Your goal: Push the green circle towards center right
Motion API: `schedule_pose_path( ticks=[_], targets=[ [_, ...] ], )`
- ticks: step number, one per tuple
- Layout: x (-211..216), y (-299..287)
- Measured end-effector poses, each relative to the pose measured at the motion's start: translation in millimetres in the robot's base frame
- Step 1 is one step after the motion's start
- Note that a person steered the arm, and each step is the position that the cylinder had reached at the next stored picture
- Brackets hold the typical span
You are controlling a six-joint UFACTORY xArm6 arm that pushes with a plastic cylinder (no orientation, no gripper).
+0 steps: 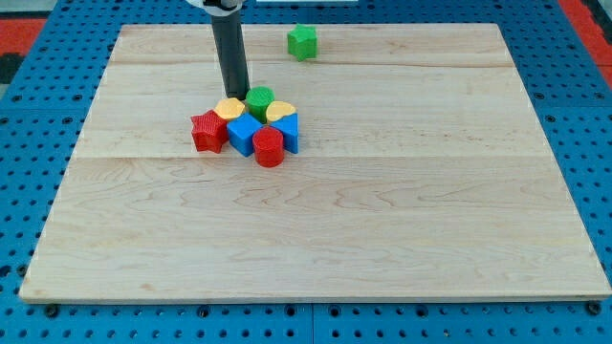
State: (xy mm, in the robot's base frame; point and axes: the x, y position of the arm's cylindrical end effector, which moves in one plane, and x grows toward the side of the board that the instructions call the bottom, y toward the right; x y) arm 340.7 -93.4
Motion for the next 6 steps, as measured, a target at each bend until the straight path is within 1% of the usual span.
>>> schedule_pose_path(
  ticks=[1,2,3,4,5,6],
  targets=[
    [20.5,-5.4],
    [30.4,75.9],
    [39.5,123.4],
    [41.4,91.8],
    [13.8,62.9],
    [-8.5,127.7]
  ],
)
